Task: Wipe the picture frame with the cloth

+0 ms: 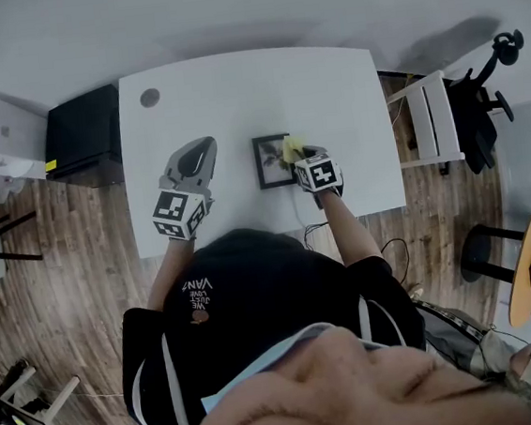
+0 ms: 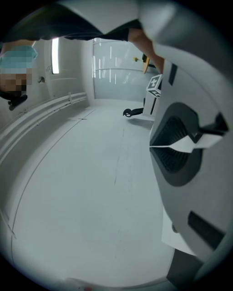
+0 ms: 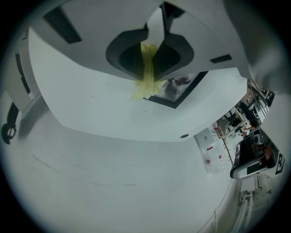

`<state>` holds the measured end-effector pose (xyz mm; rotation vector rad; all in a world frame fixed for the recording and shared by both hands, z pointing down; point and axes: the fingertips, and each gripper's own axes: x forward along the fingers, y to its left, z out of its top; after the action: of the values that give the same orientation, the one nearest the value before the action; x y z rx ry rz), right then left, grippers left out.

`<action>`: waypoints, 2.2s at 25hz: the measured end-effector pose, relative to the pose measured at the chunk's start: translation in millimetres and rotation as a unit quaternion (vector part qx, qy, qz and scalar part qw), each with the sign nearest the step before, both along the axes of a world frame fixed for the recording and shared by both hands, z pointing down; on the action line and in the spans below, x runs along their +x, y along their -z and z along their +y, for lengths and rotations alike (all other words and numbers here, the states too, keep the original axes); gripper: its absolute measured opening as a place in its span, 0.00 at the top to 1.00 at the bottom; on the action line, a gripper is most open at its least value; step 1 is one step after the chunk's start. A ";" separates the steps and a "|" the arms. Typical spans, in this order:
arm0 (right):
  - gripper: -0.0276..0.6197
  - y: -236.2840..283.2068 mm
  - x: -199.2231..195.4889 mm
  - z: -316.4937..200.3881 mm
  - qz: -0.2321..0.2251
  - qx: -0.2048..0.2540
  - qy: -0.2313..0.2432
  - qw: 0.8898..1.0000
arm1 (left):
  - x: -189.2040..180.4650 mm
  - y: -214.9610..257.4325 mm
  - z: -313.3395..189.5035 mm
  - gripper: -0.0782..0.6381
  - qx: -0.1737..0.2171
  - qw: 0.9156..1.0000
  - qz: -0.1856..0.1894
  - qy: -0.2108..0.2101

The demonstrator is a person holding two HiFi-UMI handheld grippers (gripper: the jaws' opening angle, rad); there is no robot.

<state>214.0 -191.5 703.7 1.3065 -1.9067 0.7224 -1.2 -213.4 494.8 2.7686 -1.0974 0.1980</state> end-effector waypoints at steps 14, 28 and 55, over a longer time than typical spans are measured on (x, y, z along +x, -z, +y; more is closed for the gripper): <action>0.90 23.4 -17.1 1.0 -0.025 0.028 0.000 0.999 | -2.5 0.2 7.1 0.86 0.000 1.000 0.003 -0.003; 0.90 22.4 -102.7 23.8 -0.097 0.017 0.063 0.993 | -0.6 -0.3 11.8 0.86 -0.002 1.000 0.003 -0.009; 0.90 -1.2 -9.4 24.7 -0.031 -0.003 0.003 1.000 | 15.8 -1.3 8.2 0.86 -0.002 1.000 0.002 -0.016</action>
<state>204.6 -166.8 704.8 1.2878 -1.9553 0.7726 14.5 -205.2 496.1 2.7825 -1.0509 0.1973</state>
